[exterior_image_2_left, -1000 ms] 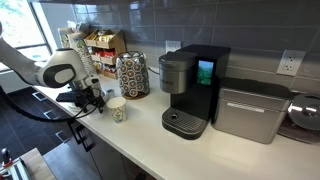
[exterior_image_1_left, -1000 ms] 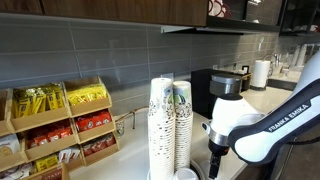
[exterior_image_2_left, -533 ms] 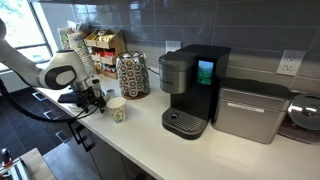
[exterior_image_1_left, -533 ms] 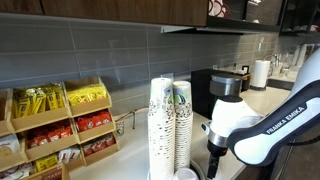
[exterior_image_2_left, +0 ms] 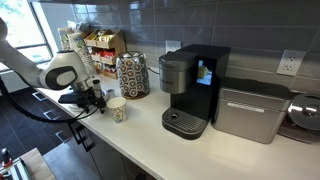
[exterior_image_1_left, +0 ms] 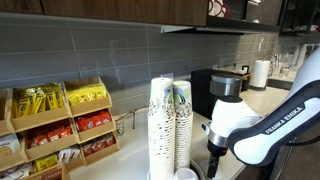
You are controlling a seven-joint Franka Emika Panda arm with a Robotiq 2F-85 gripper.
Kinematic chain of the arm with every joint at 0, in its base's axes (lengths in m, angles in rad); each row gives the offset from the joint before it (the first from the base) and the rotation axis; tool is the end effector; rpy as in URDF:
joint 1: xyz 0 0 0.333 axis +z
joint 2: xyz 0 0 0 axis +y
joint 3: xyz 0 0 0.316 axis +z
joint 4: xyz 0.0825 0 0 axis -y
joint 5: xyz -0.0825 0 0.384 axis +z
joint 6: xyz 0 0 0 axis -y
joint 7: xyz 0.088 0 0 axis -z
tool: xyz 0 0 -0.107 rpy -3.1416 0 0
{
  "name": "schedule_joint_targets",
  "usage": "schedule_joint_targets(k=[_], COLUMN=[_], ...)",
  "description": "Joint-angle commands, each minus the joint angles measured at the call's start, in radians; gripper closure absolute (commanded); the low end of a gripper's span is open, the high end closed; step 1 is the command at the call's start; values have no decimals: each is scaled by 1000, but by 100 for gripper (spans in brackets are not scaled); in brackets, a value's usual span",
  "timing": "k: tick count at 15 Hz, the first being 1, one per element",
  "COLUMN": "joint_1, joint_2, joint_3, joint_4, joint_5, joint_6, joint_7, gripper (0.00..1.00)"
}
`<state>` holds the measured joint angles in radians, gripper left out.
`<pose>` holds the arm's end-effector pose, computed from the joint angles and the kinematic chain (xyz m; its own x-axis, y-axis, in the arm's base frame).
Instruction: Remove one coffee cup from the stack on the right and place it upright on the counter then put the white lid on top of it.
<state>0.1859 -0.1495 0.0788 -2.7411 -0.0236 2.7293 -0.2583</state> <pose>0.3932 0.1065 0.2794 0.8470 0.5165 0.1257 0.5135 -0.8561 0.0581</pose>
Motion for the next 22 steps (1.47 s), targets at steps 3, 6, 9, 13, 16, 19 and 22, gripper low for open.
schedule_joint_targets(k=[3, 6, 9, 13, 16, 19, 22], joint_1=[-21, -26, -33, -48, -57, -63, -64], joint_2=[-22, -25, -36, -52, -61, -79, -110], joint_3=[7, 6, 5, 5, 5, 7, 9], joint_4=[-22, -15, -15, -14, -15, -14, -13], joint_5=[-20, -23, -30, -53, -71, -84, -97], joint_6=[11, 3, -3, -11, -15, -26, -50], joint_7=[19, 20, 22, 29, 33, 38, 44], gripper=[24, 28, 32, 36, 30, 26, 27])
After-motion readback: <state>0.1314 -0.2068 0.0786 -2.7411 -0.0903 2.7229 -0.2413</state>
